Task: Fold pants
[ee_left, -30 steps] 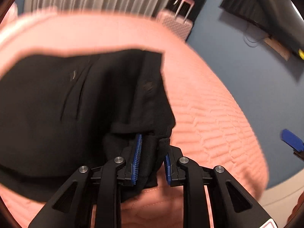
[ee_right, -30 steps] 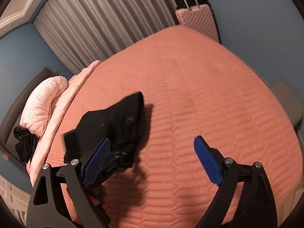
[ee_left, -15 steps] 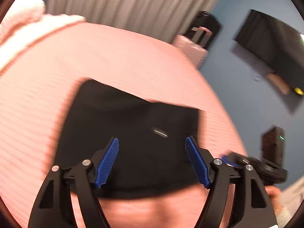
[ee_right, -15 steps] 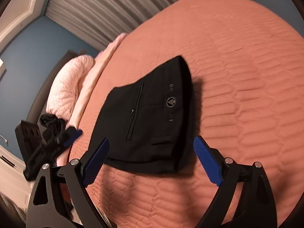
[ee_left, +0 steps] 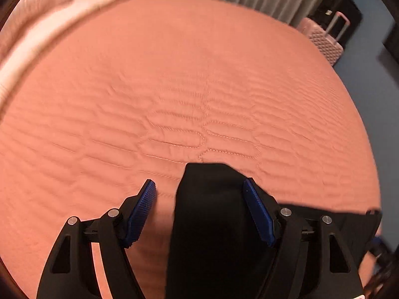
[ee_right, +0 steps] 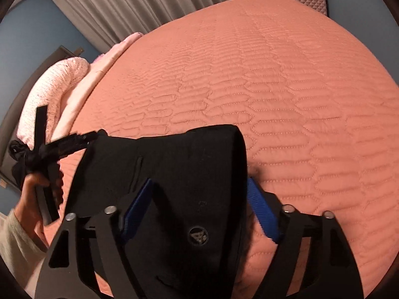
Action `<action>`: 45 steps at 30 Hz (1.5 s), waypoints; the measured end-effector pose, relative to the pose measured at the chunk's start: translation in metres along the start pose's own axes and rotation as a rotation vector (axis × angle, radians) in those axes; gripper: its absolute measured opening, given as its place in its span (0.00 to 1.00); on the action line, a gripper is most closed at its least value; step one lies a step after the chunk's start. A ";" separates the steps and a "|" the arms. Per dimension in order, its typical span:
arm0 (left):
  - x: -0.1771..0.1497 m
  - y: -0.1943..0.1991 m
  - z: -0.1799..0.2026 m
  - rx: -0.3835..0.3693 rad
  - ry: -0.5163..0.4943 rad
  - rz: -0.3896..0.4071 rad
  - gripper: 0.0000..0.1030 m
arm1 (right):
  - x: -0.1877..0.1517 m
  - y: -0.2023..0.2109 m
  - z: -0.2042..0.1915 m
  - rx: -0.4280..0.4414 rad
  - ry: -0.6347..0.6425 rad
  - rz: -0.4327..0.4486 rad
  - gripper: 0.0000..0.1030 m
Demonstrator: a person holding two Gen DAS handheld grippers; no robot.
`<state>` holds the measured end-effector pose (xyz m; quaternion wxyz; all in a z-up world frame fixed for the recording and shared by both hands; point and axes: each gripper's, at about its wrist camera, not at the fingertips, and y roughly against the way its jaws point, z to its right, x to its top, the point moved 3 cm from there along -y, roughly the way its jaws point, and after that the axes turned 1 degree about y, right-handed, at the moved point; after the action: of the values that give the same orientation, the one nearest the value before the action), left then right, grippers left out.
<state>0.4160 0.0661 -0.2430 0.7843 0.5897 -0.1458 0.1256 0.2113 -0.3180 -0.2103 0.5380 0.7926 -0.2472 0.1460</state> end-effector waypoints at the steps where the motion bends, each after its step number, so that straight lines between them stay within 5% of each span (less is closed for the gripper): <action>1: 0.005 -0.008 -0.004 -0.017 0.029 -0.016 0.57 | -0.001 -0.005 0.003 0.009 -0.012 -0.017 0.41; 2: 0.009 -0.010 -0.007 0.005 0.040 0.002 0.17 | 0.001 -0.003 0.006 0.021 -0.031 -0.012 0.30; 3: 0.016 -0.009 -0.008 0.020 0.037 -0.003 0.03 | 0.002 0.008 0.004 0.061 -0.049 0.017 0.24; 5: 0.029 0.010 -0.020 0.020 0.081 0.092 0.00 | 0.004 0.031 -0.003 0.115 -0.014 0.096 0.20; 7: 0.036 0.006 -0.034 0.210 0.024 0.129 0.00 | -0.002 0.020 0.003 0.020 0.045 0.069 0.20; 8: 0.036 -0.003 -0.045 0.262 0.014 0.083 0.00 | -0.008 0.005 0.015 -0.062 0.055 -0.003 0.28; 10: 0.028 0.007 -0.072 0.124 0.157 0.070 0.00 | -0.013 0.012 0.026 -0.093 0.006 0.012 0.44; 13: -0.002 0.060 -0.074 -0.077 0.197 0.166 0.07 | -0.002 0.053 0.011 -0.203 0.045 0.133 0.46; 14: -0.021 0.080 -0.064 -0.111 0.146 0.195 0.23 | 0.005 0.061 0.002 -0.199 0.062 0.167 0.46; 15: -0.037 0.093 -0.055 -0.120 0.107 0.215 0.48 | 0.018 0.067 -0.012 -0.135 0.071 0.192 0.46; 17: -0.083 0.112 -0.024 -0.139 0.008 0.236 0.61 | 0.050 0.044 -0.063 0.109 0.121 0.084 0.46; 18: -0.100 0.109 -0.007 -0.156 -0.034 0.223 0.61 | 0.063 0.024 -0.094 0.229 0.177 0.011 0.46; 21: -0.154 0.099 0.031 -0.155 -0.122 0.164 0.61 | 0.085 -0.039 -0.164 0.390 0.292 -0.148 0.46; 26: -0.188 0.071 0.047 0.013 -0.270 0.182 0.61 | 0.090 -0.152 -0.228 0.306 0.442 -0.395 0.46; 30: -0.194 0.063 0.049 0.070 -0.313 0.184 0.61 | 0.068 -0.179 -0.239 0.360 0.500 -0.521 0.45; 32: -0.190 0.059 0.048 0.042 -0.283 0.180 0.61 | 0.055 -0.164 -0.249 0.321 0.619 -0.474 0.25; 35: -0.192 0.059 0.045 0.034 -0.265 0.201 0.61 | 0.072 -0.150 -0.265 0.287 0.658 -0.369 0.11; 37: -0.197 0.063 0.043 0.037 -0.268 0.216 0.61 | 0.097 -0.174 -0.270 0.115 0.710 -0.256 0.03; 38: -0.195 0.060 0.044 0.047 -0.271 0.220 0.61 | 0.098 -0.194 -0.264 -0.025 0.748 -0.243 0.03; 39: -0.199 0.061 0.048 0.053 -0.274 0.222 0.61 | 0.097 -0.210 -0.256 -0.063 0.735 -0.281 0.03; 43: -0.201 0.066 0.053 0.033 -0.249 0.225 0.61 | 0.120 -0.126 -0.238 0.142 0.428 -0.056 0.04; 45: -0.194 0.081 0.049 0.002 -0.205 0.238 0.61 | 0.101 -0.074 -0.224 0.153 0.406 -0.008 0.06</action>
<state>0.2025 0.0362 -0.2319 0.7445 0.5787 -0.2937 0.1570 0.3441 -0.1122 -0.1326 0.5155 0.7864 -0.1190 0.3188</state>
